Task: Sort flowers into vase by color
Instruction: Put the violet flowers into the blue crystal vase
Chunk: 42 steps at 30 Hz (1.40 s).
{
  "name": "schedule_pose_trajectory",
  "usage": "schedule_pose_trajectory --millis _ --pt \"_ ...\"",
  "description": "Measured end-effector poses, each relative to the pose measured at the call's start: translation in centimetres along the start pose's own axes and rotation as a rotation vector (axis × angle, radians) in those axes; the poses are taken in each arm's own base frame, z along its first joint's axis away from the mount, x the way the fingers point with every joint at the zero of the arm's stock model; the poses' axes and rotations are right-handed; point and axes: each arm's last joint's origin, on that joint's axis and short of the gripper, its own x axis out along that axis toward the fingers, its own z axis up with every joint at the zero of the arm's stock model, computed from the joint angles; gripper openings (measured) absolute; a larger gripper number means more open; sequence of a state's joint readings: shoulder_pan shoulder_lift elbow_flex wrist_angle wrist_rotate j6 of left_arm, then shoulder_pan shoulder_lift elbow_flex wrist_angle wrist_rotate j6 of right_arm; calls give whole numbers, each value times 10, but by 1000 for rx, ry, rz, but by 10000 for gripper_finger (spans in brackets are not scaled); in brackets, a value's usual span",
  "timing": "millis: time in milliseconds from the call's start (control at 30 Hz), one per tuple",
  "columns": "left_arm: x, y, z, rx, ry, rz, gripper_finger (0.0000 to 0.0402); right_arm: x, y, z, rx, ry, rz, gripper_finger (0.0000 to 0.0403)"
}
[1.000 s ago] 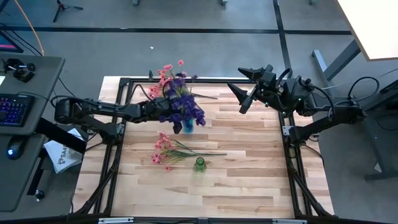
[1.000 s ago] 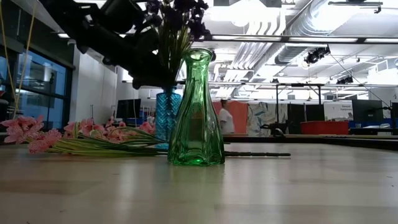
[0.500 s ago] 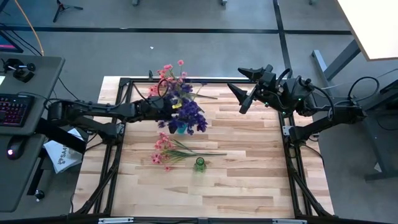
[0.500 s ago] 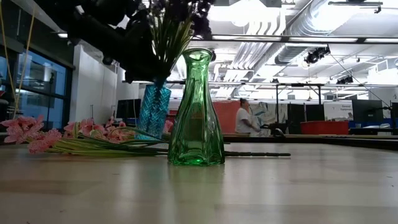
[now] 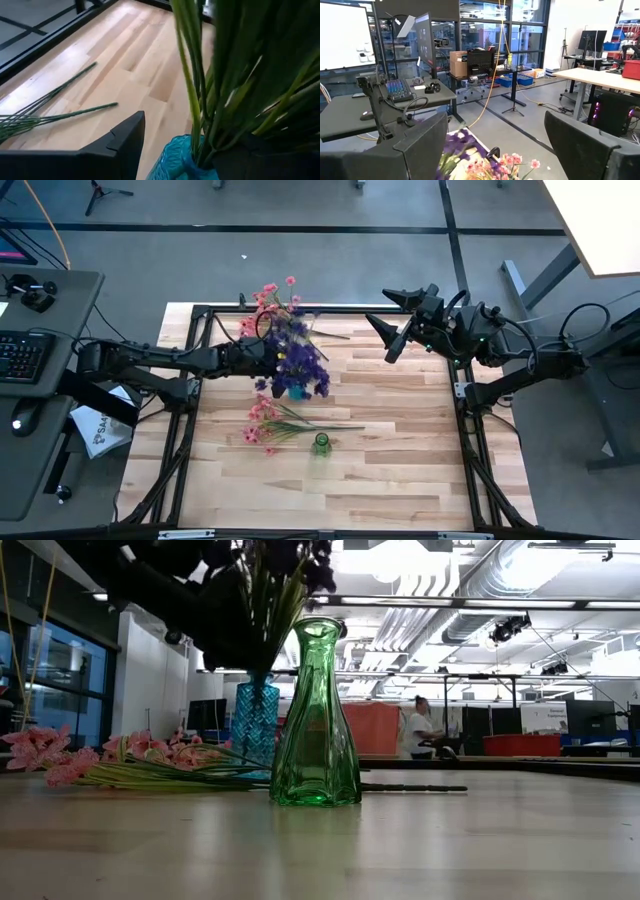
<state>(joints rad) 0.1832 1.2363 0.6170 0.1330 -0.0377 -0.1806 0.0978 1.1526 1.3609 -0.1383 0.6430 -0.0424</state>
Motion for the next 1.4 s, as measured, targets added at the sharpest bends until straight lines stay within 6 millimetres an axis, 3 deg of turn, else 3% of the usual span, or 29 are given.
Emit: schedule_pose_trajectory --millis 733,833,1033,1400 --pt "-32 -9 21 63 -167 8 183 0 0 0 1 0 0 330" --pt "-36 -8 20 63 -159 24 155 0 0 0 1 0 0 330" --pt "-32 -9 15 78 -99 29 17 0 0 0 1 0 0 330" --pt "-10 -19 5 115 -59 43 3 6 5 -5 4 17 0 330"
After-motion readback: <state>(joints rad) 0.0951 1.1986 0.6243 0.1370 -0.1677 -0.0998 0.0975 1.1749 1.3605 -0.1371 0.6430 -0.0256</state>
